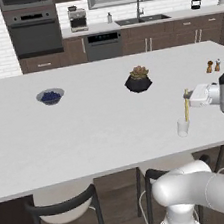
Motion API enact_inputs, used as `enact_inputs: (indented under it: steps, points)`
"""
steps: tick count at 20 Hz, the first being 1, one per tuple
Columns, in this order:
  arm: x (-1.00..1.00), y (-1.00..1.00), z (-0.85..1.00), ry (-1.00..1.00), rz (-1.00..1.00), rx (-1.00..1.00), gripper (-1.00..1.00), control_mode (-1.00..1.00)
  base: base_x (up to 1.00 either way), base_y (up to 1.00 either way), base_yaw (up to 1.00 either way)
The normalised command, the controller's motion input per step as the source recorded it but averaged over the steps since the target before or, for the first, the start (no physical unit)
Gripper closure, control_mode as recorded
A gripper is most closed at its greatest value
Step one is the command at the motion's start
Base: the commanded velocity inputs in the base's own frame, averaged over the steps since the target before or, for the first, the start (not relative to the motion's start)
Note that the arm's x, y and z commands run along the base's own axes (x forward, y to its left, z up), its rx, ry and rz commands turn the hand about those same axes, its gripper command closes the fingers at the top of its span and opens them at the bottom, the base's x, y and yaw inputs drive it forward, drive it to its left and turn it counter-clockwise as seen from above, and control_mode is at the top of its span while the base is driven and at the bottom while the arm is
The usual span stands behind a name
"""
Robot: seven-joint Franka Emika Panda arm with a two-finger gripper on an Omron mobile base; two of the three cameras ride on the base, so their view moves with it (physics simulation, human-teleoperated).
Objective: Take a straw from the drawer in front and place it inside the glass cup on the dining counter.
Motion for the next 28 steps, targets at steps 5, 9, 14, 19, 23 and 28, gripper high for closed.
enact_inputs:
  steps: [5, 9, 14, 19, 23, 28]
  points:
    - [0.17, 0.00, -0.16, 0.00, 0.00, 0.00, 1.00, -1.00, 0.00, 0.00, 0.00]
    - [0.29, 0.00, -0.12, 0.00, 0.00, 0.00, 1.00, -1.00, 0.00, 0.00, 0.00]
    - [0.23, -0.06, -0.14, 0.00, 0.00, 0.00, 1.00, -1.00, 0.00, 0.00, 0.00]
    - [0.13, -0.19, -0.12, -0.01, 0.00, 0.00, 1.00, -1.00, 0.00, 0.00, 0.00]
    - [0.10, -0.24, -0.04, -0.03, 0.00, 0.00, 1.00, -1.00, 0.00, 0.00, 0.00]
    - [0.14, -0.17, -0.08, -0.02, 0.00, 0.00, 1.00, -1.00, 0.00, 0.00, 0.00]
